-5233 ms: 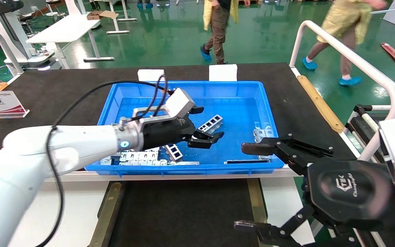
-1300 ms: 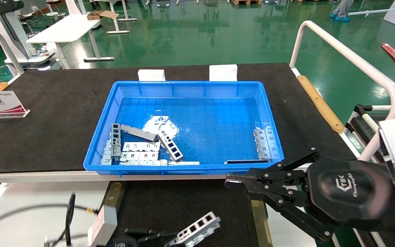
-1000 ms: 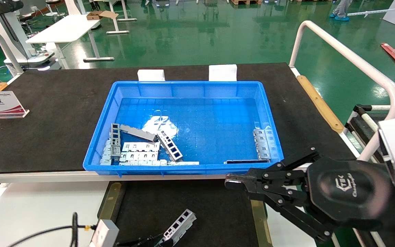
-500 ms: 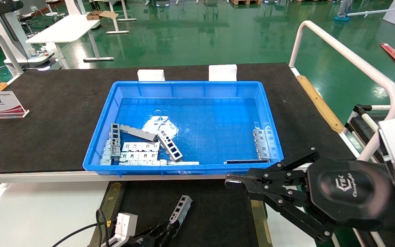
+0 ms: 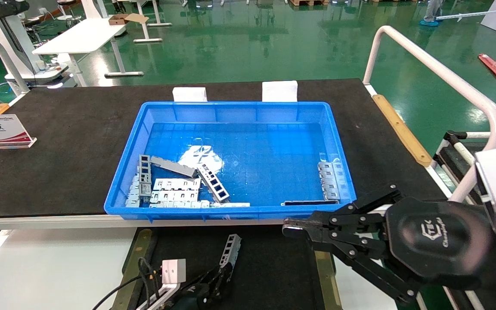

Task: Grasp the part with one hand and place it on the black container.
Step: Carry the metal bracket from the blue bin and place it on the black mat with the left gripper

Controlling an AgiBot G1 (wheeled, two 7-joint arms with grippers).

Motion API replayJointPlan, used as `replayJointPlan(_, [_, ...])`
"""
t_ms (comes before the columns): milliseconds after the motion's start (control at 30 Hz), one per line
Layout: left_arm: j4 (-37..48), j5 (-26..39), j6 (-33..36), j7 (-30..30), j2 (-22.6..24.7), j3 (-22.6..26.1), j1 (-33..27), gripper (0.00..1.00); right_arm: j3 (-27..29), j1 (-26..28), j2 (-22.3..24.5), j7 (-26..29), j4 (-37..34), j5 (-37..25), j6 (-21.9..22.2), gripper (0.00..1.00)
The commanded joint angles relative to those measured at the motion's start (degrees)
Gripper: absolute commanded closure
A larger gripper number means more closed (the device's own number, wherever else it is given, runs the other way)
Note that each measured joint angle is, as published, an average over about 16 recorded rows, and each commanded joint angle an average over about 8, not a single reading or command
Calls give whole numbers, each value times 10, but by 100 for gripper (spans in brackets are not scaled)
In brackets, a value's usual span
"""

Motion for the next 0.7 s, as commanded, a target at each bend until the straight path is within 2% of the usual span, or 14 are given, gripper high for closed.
replayJointPlan(33, [14,-2,-4,7,16,-10,-2,100,0,0,0,0,0,0,0,100])
replayJointPlan(267, [51,-7,-8,30,53,-36,-6,100,0,0,0,0,0,0,0,100])
replayJointPlan(333, [60,-9,-8,36,62,-44,-6,99,0,0,0,0,0,0,0,93])
replayJointPlan(367, [63,-10,-8,38,65,-47,-6,95,0,0,0,0,0,0,0,83])
replayJointPlan(467, [72,-13,-8,45,74,-54,-7,73,0,0,0,0,0,0,0,45])
replayJointPlan(567, [77,-17,-7,49,79,-57,-8,37,-1,0,0,0,0,0,0,10])
replayJointPlan(600, [79,-18,-7,50,80,-58,-8,25,-1,0,0,0,0,0,0,3])
replayJointPlan(633, [80,-20,-7,51,81,-58,-8,16,-1,0,0,0,0,0,0,0])
replayJointPlan(700, [81,-24,-7,53,82,-58,-8,5,-1,0,0,0,0,0,0,0])
